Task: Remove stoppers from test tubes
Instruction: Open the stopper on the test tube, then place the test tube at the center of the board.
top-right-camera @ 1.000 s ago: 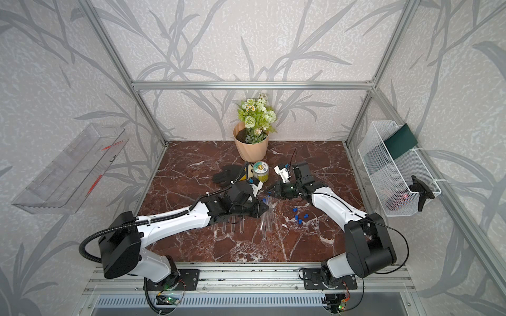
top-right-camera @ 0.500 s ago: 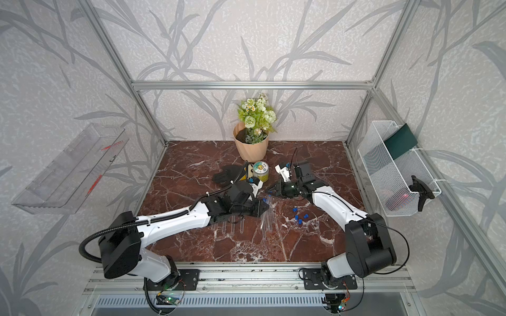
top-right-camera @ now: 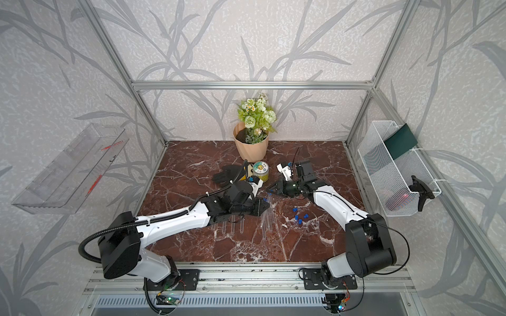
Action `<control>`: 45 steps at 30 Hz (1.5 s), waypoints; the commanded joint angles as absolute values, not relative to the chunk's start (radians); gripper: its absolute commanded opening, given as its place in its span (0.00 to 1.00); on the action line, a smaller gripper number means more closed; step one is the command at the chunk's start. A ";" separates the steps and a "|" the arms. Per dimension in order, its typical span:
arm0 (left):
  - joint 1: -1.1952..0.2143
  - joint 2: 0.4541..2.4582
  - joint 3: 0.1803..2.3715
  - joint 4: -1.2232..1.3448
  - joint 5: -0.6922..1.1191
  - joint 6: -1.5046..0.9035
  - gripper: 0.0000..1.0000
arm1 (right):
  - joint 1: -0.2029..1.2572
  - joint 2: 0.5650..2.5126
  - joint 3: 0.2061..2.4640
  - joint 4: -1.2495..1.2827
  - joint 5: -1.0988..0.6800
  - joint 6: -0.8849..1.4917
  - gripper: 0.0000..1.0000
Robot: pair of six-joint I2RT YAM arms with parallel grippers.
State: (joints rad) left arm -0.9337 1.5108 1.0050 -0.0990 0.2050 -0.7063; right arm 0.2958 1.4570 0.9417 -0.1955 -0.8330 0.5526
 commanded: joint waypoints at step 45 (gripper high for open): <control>-0.932 1.587 1.067 -0.477 0.036 -0.761 0.00 | 0.188 1.469 1.060 -0.433 -0.610 0.340 0.02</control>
